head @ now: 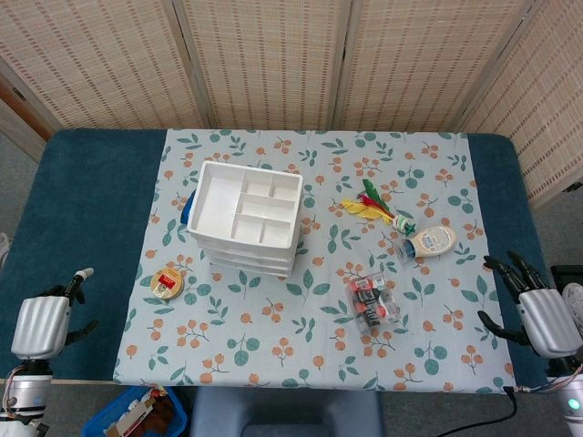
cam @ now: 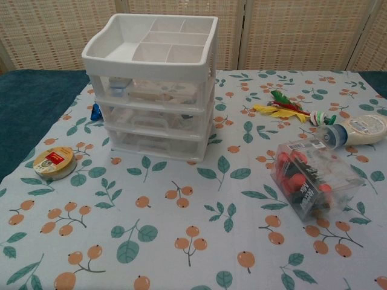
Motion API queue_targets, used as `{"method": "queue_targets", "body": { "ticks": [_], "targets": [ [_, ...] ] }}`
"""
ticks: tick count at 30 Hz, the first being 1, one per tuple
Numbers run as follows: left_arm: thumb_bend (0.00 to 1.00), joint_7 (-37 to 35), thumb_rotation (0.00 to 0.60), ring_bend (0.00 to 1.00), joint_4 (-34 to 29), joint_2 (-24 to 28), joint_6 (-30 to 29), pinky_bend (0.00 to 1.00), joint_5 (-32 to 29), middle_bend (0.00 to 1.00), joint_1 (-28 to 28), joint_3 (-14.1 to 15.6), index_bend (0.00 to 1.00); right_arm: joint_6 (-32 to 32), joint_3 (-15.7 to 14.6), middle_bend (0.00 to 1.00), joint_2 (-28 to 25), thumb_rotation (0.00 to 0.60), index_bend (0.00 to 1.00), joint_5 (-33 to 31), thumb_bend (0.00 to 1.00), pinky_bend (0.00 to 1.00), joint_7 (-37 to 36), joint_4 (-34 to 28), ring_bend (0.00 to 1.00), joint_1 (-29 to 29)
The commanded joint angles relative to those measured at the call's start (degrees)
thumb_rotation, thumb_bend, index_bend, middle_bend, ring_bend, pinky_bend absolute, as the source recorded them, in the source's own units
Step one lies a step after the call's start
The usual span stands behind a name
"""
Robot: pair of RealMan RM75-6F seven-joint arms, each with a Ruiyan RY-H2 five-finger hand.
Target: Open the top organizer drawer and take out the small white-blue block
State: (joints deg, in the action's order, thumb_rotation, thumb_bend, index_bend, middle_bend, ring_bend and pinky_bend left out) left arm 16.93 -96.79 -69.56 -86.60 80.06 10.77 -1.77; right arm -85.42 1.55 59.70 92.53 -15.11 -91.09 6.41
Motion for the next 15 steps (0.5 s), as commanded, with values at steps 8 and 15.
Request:
{"method": "queue_targets", "body": {
  "ticks": [8, 15],
  "targets": [
    [0.07, -1.4, 0.600, 0.48, -1.7, 0.6, 2.2, 0.61, -0.3, 0.53, 0.0, -0.3, 0.21, -0.5, 0.3, 0.21, -0.2, 0.600, 0.07, 0.0, 0.29, 0.13, 0.3, -0.4, 0.08, 0.0],
    [0.07, -8.6, 0.600, 0.52, -4.6, 0.5, 6.7, 0.69, 1.6, 0.54, 1.9, -0.5, 0.24, -0.9, 0.5, 0.21, -0.6, 0.600, 0.07, 0.3, 0.29, 0.13, -1.4, -0.4, 0.08, 0.2]
  ]
}}
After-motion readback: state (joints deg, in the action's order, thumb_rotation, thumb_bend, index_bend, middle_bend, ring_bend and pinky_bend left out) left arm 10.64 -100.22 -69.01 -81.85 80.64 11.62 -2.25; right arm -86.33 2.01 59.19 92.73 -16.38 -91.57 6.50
